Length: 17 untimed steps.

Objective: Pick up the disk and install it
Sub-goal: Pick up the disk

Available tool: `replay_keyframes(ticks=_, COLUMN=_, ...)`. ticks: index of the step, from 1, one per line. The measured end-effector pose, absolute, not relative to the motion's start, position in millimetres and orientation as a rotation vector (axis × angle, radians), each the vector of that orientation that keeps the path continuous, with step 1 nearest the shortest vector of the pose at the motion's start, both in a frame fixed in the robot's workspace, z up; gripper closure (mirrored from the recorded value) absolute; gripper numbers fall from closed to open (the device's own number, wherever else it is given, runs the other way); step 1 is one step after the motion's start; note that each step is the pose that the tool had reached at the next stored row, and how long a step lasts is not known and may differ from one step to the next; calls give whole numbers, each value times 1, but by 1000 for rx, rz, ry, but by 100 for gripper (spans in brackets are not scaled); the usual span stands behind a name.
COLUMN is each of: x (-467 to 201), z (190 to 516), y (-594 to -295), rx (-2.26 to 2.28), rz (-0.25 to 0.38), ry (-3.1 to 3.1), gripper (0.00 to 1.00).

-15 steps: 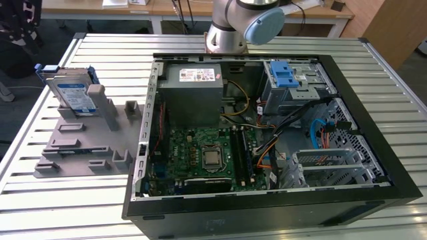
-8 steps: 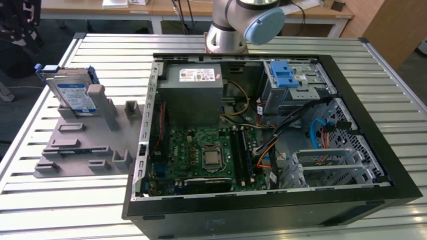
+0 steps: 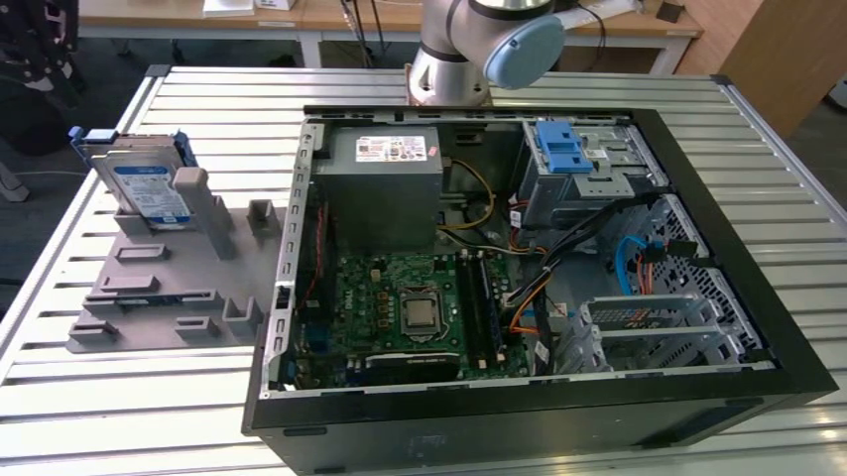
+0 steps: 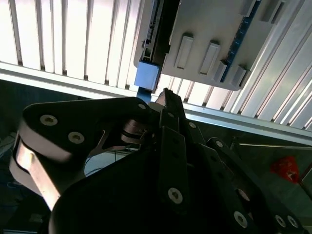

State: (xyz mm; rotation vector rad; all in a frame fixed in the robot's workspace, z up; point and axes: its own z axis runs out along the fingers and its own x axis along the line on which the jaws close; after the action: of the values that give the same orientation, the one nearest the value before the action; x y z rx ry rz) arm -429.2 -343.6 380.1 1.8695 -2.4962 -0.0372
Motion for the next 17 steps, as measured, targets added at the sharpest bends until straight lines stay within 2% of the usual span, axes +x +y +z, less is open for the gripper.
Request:
replay_keyframes(ticks=8, x=-429, z=379, y=-344, rx=2001, rz=-37, ry=-2396, gripper=89)
replay_keyframes(ticks=14, x=-429, z=375, y=-342, rx=2037, rz=-10, ry=-2393, gripper=89)
replay_keyframes(ticks=15, x=-429, z=374, y=-342, rx=2045, rz=-9, ry=-2387, gripper=89)
replay_keyframes(ticks=16, x=-430, z=372, y=-342, rx=2052, rz=-9, ry=-2381, gripper=83)
replay_keyframes(ticks=17, x=-430, z=371, y=-342, rx=2058, rz=-10, ry=-2376, gripper=83)
